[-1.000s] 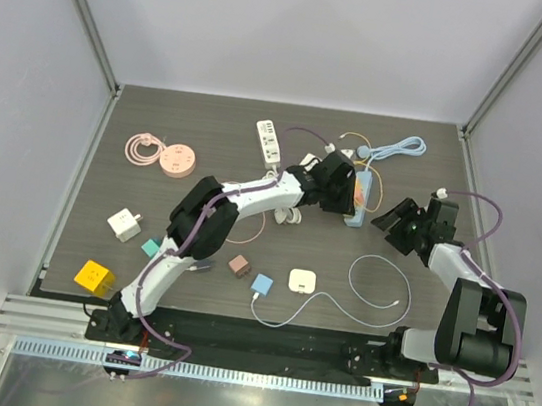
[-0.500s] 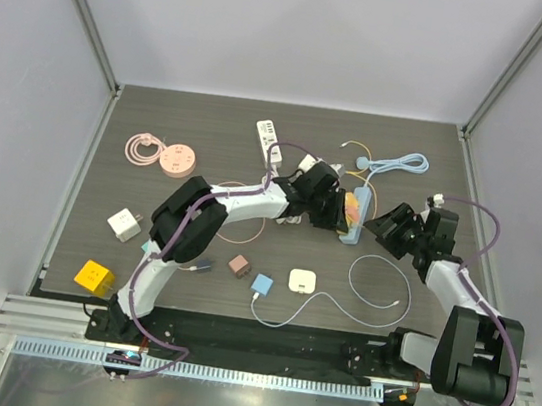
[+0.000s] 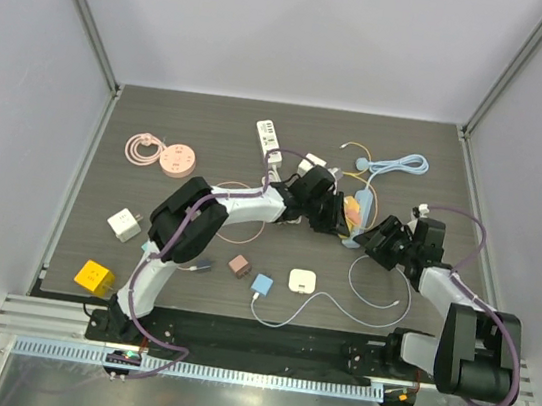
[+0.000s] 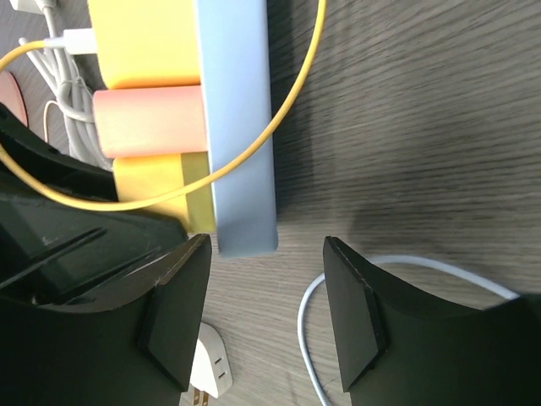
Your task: Pull the plug off the socket
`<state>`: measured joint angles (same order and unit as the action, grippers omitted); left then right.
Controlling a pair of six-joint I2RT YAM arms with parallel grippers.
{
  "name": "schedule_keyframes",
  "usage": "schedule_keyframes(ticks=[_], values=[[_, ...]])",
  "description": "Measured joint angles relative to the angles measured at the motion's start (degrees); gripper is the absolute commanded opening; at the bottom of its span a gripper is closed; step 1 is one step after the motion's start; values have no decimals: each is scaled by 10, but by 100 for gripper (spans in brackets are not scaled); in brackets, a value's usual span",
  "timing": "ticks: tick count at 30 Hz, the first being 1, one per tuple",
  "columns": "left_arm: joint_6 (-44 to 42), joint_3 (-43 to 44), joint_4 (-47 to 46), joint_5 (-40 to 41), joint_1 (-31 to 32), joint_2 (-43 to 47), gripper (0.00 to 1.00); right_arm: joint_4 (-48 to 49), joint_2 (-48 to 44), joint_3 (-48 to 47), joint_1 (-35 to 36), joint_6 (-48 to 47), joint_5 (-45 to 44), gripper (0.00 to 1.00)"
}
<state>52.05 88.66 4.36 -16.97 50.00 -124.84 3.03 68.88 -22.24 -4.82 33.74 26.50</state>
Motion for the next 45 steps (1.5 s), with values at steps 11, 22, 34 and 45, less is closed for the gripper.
schedule_keyframes(ticks=[11,22,34,45], values=[[32,-23,-27,-22,1,4,0,63,45,7,2,0,7,58],[47,-24,-29,-23,-2,4,0,109,81,-1,1,0,40,9],[93,-85,-108,-64,-31,15,0,80,82,-26,40,-1,-16,1],[59,-89,-57,-43,-35,38,0,32,79,-58,113,18,-110,1]])
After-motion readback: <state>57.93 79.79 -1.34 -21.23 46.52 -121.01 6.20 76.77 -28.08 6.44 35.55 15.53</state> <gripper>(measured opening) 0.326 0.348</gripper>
